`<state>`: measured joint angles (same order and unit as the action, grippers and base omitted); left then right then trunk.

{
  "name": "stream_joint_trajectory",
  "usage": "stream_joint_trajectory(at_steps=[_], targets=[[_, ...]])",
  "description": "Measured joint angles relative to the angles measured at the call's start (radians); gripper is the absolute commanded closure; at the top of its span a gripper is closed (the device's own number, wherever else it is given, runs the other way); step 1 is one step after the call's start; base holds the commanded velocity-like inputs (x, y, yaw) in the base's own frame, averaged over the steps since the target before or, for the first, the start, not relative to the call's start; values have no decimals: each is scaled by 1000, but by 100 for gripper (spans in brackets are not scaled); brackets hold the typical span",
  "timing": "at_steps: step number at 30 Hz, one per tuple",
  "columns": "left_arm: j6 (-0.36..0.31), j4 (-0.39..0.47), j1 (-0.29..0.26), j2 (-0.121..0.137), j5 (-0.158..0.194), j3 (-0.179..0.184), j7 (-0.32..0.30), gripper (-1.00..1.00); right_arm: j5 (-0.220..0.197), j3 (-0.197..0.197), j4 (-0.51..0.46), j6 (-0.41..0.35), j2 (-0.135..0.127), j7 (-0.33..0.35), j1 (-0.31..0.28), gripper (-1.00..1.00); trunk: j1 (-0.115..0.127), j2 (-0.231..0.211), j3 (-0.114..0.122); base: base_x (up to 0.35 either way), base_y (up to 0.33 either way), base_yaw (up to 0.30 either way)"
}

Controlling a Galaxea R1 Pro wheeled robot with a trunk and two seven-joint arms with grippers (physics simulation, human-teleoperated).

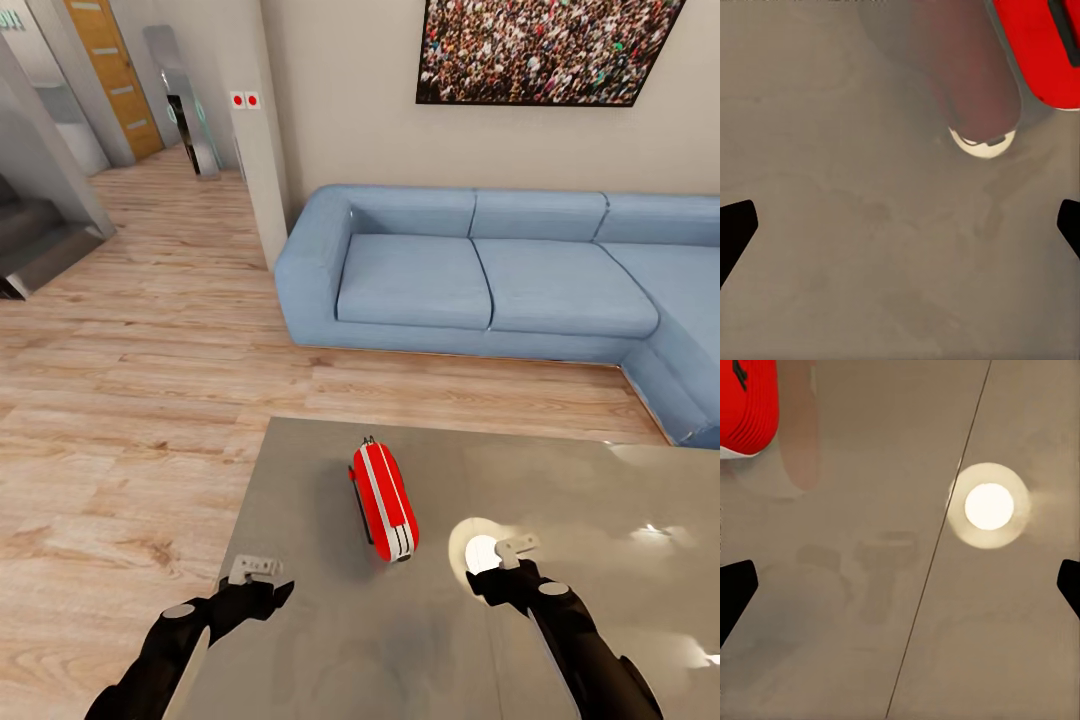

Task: Turn on the radio receiver that's on the table in the living room.

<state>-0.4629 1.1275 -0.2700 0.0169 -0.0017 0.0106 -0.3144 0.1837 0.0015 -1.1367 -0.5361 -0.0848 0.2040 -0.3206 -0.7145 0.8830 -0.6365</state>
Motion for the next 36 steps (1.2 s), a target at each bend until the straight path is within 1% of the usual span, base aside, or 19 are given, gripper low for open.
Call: stream_joint_trajectory(at_steps=[8,10,11,12,15,16,17,18,20,24,25,26,28,29,30,31,33,34,36], targets=[[0,-1,0,0,0,2,0,-100,3,3,0,-6,1,1,0,-100,0,0,0,0,0,0],[4,-4,0,0,0,2,0,-100,4,17,0,-5,1,1,0,-100,0,0,0,0,0,0],[7,-5,0,0,0,2,0,-100,8,79,-1,-4,0,-7,0,-100,0,0,0,0,0,0],[7,-5,0,0,0,2,0,-100,12,92,-5,-6,0,-9,0,-100,0,0,0,0,0,0],[8,-5,0,0,0,2,0,-100,22,105,-18,-11,0,-9,-8,-100,0,0,0,0,0,0],[8,-5,0,0,0,2,0,-100,29,108,-29,-18,0,-9,-20,-100,0,0,0,0,0,0],[9,-6,0,0,0,2,0,-100,38,111,-47,-43,0,-5,-48,-100,0,0,0,0,0,0],[9,-6,0,0,0,2,0,-100,40,112,-54,-57,0,-4,-61,-100,0,0,0,0,0,0],[9,-5,0,0,0,1,0,-100,45,113,-84,-119,0,2,-99,-100,0,0,0,0,0,0],[10,-5,0,-2,0,1,0,-100,47,115,-164,-200,0,20,-134,-100,0,0,0,0,0,0],[10,-6,0,-3,0,2,0,-100,47,115,-214,-242,1,29,-141,-100,0,0,0,0,0,0],[10,-6,0,-4,0,2,0,-100,47,115,-232,-258,3,31,-143,-100,0,0,0,0,0,0],[10,-6,0,-4,0,2,0,-100,47,116,-273,-315,20,37,-160,-100,0,0,0,0,0,0],[10,-6,0,-4,0,2,0,-100,47,116,-278,-327,27,38,-167,-100,0,0,0,0,0,0],[11,-6,0,-5,0,2,0,-100,46,116,-286,-346,42,39,-178,-100,0,0,0,0,0,0],[11,-6,0,-5,0,2,0,-100,47,117,-289,-353,50,40,-184,-100,0,0,0,0,0,0],[12,-6,0,-6,0,2,0,-100,48,118,-296,-375,75,42,-199,-100,0,0,0,0,0,0],[12,-6,0,-6,0,2,0,-100,48,118,-296,-381,83,42,-204,-100,0,0,0,0,0,0],[12,-6,0,-6,0,2,0,-100,47,119,-296,-398,108,41,-222,-100,0,0,0,0,0,0]])
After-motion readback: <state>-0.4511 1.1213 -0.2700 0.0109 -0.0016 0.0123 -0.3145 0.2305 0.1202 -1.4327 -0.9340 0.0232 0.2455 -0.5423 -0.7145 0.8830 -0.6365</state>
